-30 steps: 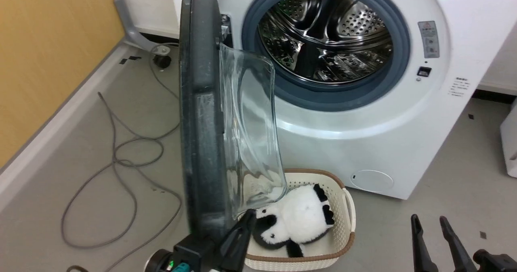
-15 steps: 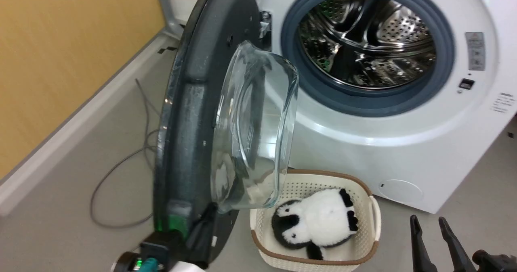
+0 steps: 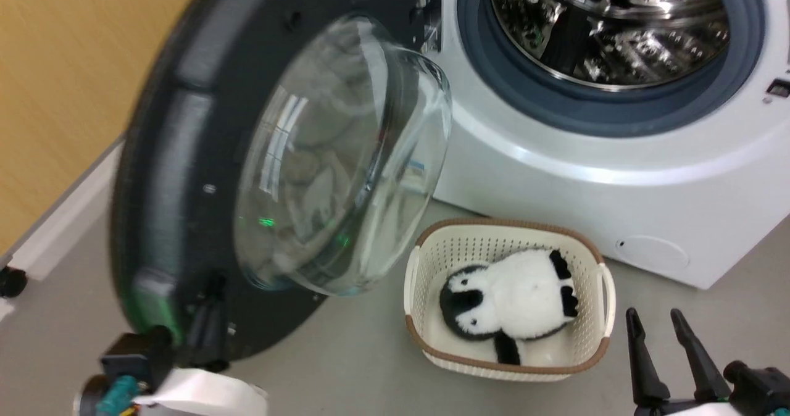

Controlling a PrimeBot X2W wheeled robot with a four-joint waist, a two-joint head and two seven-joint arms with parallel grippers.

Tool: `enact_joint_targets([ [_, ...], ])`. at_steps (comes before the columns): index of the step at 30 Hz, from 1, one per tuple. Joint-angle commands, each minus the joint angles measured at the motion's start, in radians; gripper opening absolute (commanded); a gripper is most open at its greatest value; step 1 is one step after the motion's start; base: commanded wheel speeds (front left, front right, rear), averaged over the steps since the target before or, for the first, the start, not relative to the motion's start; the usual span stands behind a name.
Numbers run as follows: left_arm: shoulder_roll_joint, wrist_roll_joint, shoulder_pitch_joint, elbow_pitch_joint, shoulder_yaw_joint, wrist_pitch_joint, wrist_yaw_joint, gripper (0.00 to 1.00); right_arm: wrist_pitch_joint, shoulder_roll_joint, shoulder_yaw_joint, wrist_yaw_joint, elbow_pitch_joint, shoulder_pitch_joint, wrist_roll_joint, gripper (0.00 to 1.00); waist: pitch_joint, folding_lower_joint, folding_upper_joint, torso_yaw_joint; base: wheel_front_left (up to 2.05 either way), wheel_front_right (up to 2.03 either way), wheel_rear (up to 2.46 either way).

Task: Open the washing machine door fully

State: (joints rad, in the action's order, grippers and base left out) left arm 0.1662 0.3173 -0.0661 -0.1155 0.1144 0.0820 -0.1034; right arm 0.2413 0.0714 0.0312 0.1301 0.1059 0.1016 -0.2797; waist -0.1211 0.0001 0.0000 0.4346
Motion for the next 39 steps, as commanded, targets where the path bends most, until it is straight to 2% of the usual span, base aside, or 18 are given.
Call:
enact_joint_targets([
  [1, 0.014, 0.010, 0.024, 0.007, -0.025, 0.013, -0.010, 0.00, -0.002, 0.013, -0.002, 0.001, -0.009, -0.023, 0.002, 1.00, -0.028, -0.0001, 0.0000, -0.002, 0.00, 0.00, 0.00],
  [6, 0.033, 0.052, 0.061, 0.037, -0.106, 0.050, -0.022, 0.00, -0.014, 0.037, -0.001, 0.001, -0.023, -0.046, -0.001, 1.00, -0.078, -0.0001, 0.0000, -0.016, 0.00, 0.00, 0.00],
  [10, 0.054, 0.107, 0.100, 0.081, -0.173, 0.067, -0.016, 0.00, -0.028, 0.056, 0.000, 0.001, -0.033, -0.056, 0.004, 1.00, -0.113, -0.0001, 0.0000, -0.027, 0.00, 0.00, 0.00],
  [15, 0.122, 0.127, 0.153, 0.143, -0.243, 0.075, -0.009, 0.00, -0.041, 0.073, 0.007, 0.001, -0.049, -0.070, 0.005, 1.00, -0.151, -0.0001, 0.0000, -0.040, 0.00, 0.00, 0.00],
  [27, 0.245, 0.186, 0.311, 0.351, -0.348, 0.090, 0.017, 0.00, -0.069, 0.089, 0.010, 0.001, -0.085, -0.097, 0.017, 1.00, -0.228, -0.0001, 0.0000, -0.079, 0.00, 0.00, 0.00],
  [33, 0.296, 0.202, 0.384, 0.464, -0.365, 0.108, 0.047, 0.00, -0.078, 0.099, 0.010, 0.001, -0.097, -0.103, 0.026, 1.00, -0.247, -0.0001, 0.0000, -0.090, 0.00, 0.00, 0.00],
  [39, 0.308, 0.196, 0.428, 0.544, -0.344, 0.126, 0.072, 0.00, -0.078, 0.097, 0.014, 0.001, -0.099, -0.104, 0.024, 1.00, -0.239, -0.0001, 0.0000, -0.092, 0.00, 0.00, 0.00],
])
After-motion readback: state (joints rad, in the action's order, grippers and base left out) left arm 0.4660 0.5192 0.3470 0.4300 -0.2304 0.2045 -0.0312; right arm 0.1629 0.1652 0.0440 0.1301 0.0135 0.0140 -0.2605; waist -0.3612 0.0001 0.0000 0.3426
